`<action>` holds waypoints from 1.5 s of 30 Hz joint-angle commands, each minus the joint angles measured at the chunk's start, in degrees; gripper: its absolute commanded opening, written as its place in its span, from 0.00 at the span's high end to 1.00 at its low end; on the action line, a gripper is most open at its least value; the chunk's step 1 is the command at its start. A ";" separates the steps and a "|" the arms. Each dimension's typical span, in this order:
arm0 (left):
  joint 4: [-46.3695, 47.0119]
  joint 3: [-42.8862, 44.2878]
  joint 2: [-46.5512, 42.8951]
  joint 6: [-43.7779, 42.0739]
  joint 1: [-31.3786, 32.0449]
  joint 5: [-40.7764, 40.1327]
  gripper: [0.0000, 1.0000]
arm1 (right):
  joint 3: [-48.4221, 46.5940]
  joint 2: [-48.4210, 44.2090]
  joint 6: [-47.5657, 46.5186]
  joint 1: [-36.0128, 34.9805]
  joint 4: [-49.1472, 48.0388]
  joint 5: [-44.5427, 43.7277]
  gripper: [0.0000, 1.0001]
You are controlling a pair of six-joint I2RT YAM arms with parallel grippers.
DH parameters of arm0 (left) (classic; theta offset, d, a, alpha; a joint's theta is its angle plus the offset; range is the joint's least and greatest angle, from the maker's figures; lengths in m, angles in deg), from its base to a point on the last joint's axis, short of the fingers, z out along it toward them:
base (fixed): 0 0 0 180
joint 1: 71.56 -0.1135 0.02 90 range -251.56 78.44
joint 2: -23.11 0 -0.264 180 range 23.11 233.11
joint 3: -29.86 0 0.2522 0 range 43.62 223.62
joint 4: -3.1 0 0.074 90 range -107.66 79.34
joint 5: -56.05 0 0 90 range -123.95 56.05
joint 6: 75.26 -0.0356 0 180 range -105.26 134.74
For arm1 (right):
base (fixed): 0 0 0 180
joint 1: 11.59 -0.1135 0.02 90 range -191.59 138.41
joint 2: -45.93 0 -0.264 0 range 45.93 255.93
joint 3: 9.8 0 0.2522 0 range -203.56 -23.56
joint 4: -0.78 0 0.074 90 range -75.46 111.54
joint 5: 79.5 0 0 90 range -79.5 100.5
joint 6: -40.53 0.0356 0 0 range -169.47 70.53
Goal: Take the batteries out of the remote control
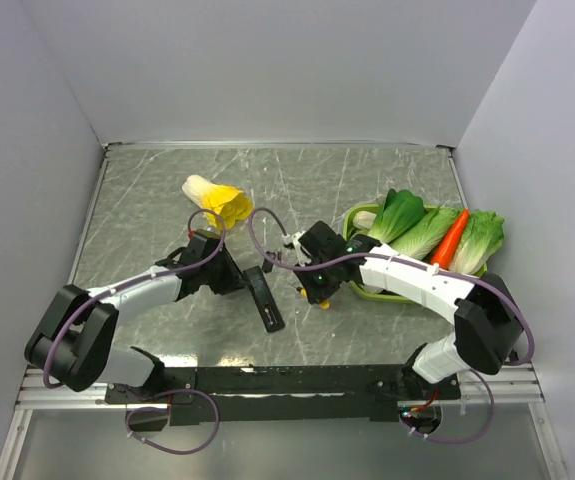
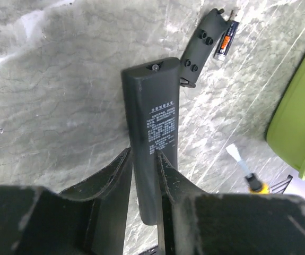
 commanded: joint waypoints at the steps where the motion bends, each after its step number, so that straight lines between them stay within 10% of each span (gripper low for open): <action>1: 1.76 0.38 0.95 -1.79 -0.28 1.83 0.72 | 2.02 -1.17 -1.92 -1.35 1.08 1.94 1.00; 38: 7.59 -2.17 1.31 -3.20 -0.28 5.54 0.61 | -9.13 5.06 -17.30 -13.57 12.76 -0.52 1.00; 45: 5.63 -9.27 -6.42 1.89 -0.28 7.37 0.92 | -10.37 6.91 -16.95 -13.48 15.05 0.09 1.00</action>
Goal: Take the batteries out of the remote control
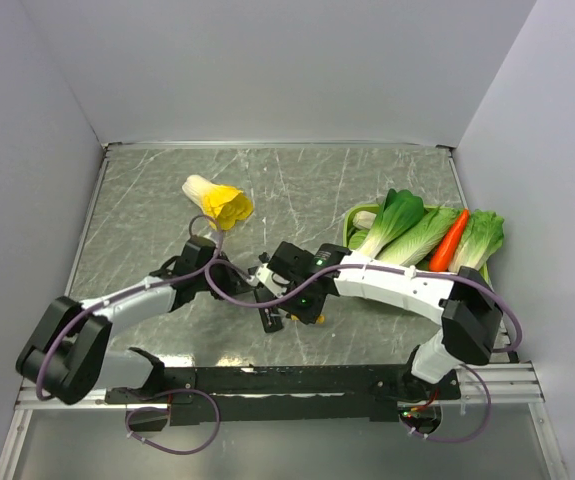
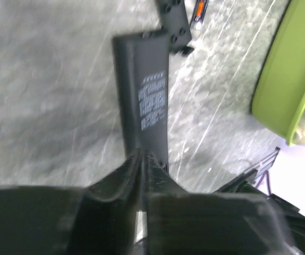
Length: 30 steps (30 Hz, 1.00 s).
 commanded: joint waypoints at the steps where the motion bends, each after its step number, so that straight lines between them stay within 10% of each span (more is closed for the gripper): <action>1: 0.68 -6.10 -4.31 4.86 0.14 2.00 0.96 | -3.02 1.38 -0.71 -0.24 3.14 0.34 1.00; 13: 19.40 -16.30 -4.41 13.75 2.16 9.03 0.99 | -5.31 5.34 -0.53 1.08 3.05 0.43 1.00; 30: 20.90 -15.16 0.26 14.02 3.83 8.33 0.99 | -11.72 11.22 0.26 0.99 8.06 -0.37 1.00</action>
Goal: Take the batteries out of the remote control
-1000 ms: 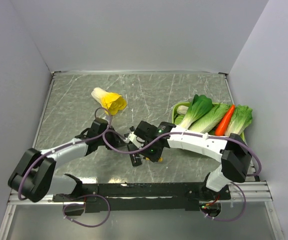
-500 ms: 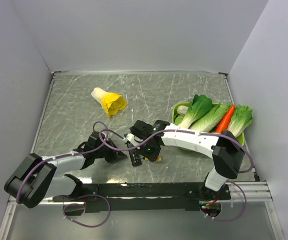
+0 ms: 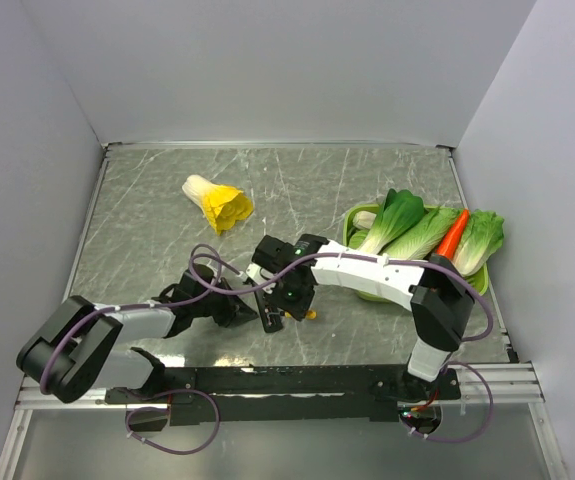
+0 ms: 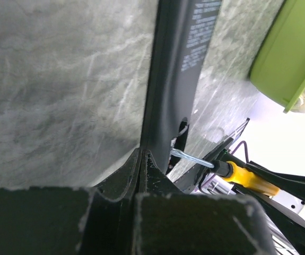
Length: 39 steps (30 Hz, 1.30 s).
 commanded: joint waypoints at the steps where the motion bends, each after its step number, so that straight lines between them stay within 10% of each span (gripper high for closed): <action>1: 2.85 0.79 1.09 0.40 0.40 0.59 0.99 | -3.12 1.81 0.26 0.14 3.17 -0.67 1.00; 39: 7.33 0.62 4.07 1.19 0.84 1.21 0.99 | -0.13 -2.50 1.49 1.55 2.91 -0.33 1.00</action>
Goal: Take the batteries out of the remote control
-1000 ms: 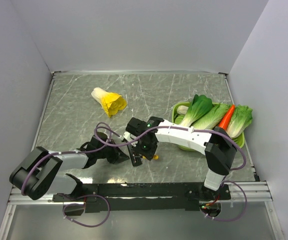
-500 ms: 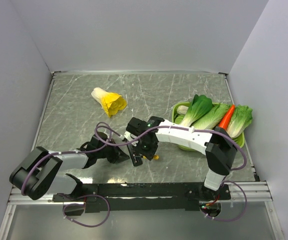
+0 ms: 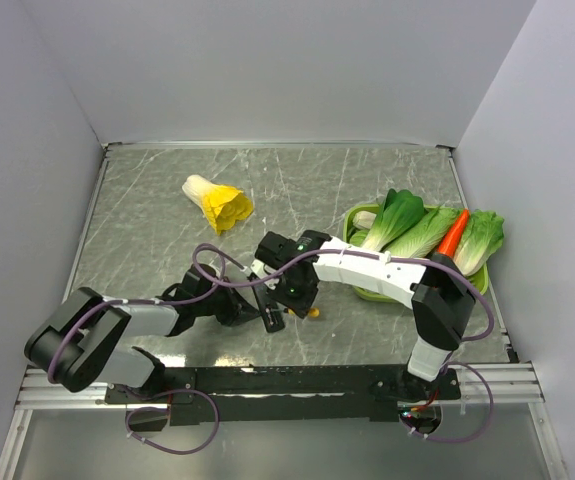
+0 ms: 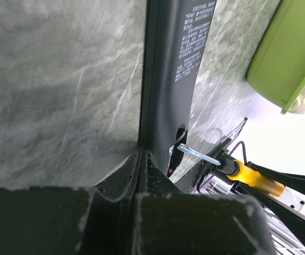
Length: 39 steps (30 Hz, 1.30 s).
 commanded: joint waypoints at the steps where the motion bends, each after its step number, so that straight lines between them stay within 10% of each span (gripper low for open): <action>1: 3.09 0.38 0.62 0.74 0.47 1.03 0.99 | 0.77 -2.54 -0.34 0.34 0.92 0.48 1.00; 39: 3.97 0.99 3.08 0.91 0.82 0.86 0.99 | 10.70 -3.60 -4.65 4.56 -13.32 11.12 1.00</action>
